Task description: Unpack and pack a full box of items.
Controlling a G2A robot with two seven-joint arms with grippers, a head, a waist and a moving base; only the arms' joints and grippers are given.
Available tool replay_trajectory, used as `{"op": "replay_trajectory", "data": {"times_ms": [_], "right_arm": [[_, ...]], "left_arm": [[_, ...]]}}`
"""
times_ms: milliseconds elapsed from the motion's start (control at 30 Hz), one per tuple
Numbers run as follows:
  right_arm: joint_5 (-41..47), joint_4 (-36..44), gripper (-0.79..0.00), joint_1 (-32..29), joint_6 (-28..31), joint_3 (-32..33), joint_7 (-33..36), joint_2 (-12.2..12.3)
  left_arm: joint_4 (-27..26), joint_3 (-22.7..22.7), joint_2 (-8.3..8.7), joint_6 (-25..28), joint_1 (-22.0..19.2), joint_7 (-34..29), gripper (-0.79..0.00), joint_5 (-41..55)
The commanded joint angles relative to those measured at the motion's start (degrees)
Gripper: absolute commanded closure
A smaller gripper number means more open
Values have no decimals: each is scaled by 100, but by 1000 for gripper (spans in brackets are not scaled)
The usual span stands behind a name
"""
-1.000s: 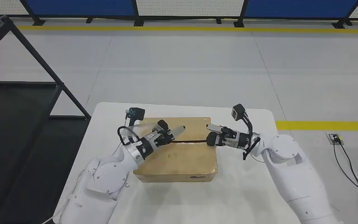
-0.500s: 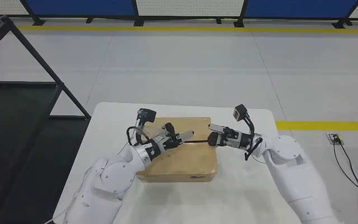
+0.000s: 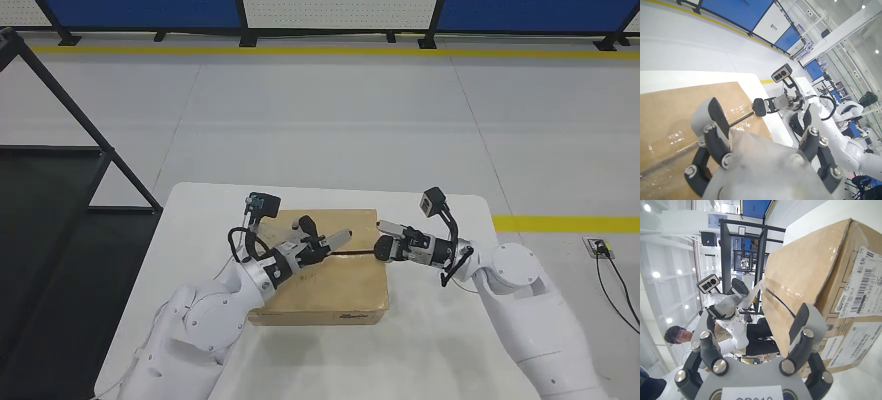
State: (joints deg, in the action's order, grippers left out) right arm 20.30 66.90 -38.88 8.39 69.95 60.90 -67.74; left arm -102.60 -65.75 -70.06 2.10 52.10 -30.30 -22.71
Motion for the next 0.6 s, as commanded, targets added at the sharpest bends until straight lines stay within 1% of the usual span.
{"op": "replay_trajectory", "data": {"times_ms": [0, 267, 567], "right_arm": [[8, -9, -785, -2, 8, 0, 6, 4], [57, -68, -785, 36, 24, -35, 11, 9], [79, -158, -785, 110, 36, -81, 16, 12]], "left_arm": [[-88, -20, 3, -13, 38, 1, -785, -24], [-288, -97, 7, -118, 102, 20, -785, -130], [-149, -59, -10, -138, -27, -66, -785, -219]]}}
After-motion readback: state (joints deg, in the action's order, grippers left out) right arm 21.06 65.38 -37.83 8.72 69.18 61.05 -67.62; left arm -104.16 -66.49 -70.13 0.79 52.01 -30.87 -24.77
